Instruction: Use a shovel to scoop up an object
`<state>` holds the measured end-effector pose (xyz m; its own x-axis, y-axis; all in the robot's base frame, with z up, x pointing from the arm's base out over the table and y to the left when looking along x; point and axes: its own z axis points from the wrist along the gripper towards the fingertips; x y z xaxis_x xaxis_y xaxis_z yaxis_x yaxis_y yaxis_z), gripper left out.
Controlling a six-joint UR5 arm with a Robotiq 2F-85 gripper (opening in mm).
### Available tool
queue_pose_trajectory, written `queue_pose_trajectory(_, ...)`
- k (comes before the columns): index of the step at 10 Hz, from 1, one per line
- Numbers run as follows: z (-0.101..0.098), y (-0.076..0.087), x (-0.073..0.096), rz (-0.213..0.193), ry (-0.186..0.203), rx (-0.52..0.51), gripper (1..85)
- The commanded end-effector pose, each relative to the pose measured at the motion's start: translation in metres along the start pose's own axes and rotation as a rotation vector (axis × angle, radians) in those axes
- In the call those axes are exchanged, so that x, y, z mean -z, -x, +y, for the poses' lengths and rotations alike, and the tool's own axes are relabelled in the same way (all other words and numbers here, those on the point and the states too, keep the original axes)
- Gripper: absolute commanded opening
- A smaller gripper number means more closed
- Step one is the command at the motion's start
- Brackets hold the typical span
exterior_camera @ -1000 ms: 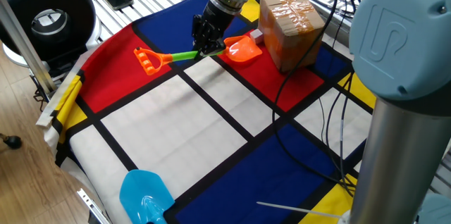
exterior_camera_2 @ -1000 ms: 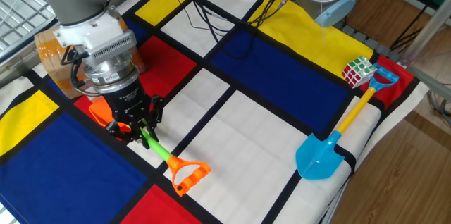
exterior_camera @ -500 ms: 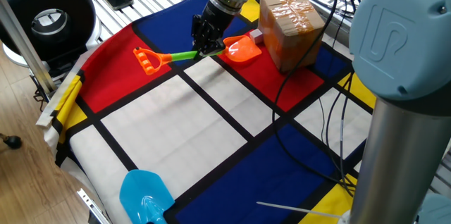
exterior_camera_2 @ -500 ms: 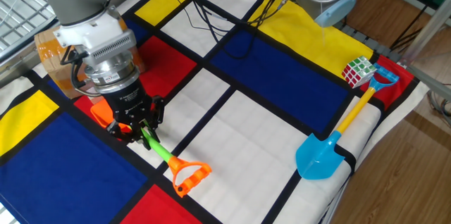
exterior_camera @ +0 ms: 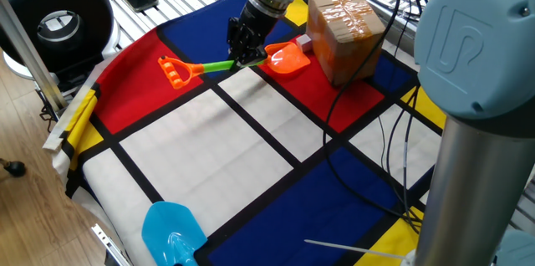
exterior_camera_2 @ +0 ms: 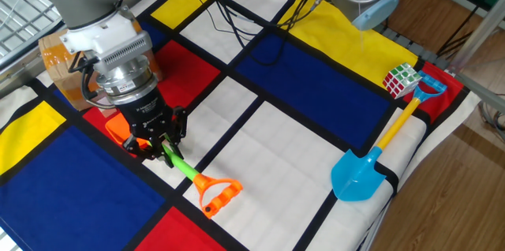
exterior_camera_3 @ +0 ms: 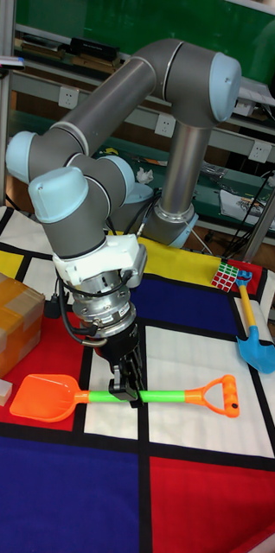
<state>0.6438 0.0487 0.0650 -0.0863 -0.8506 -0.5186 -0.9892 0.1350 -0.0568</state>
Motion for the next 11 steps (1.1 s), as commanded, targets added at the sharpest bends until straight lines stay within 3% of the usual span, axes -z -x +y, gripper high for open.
queue_pose_trajectory(1,0.001,0.004,0.002,-0.018,0.008,0.011,1.0)
queue_pose_trajectory(6,-0.004,-0.002,0.002,0.006,-0.014,-0.016,1.0)
queue_pose_trajectory(9,-0.014,0.002,0.002,-0.011,-0.051,-0.042,1.0)
queue_pose_trajectory(11,-0.012,0.002,0.002,-0.011,-0.042,-0.031,1.0)
